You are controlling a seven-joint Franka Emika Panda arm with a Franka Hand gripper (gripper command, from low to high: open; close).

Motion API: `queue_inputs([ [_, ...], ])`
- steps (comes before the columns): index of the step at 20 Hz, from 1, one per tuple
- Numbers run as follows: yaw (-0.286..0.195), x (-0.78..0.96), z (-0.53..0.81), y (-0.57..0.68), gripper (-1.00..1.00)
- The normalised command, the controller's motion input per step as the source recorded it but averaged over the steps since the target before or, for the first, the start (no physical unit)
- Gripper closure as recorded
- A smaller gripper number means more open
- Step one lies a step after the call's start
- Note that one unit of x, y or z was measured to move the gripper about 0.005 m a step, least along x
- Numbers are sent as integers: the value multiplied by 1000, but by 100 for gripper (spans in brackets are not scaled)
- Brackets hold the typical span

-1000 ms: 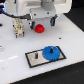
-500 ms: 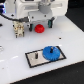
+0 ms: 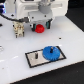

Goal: Insert the blue gear onto the right peg, followed by the red gear

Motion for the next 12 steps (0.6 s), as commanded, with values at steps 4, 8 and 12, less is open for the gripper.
queue_inputs([
  [4,0,16,26,4,100],
  [8,0,170,439,15,100],
  [12,0,311,505,2,100],
])
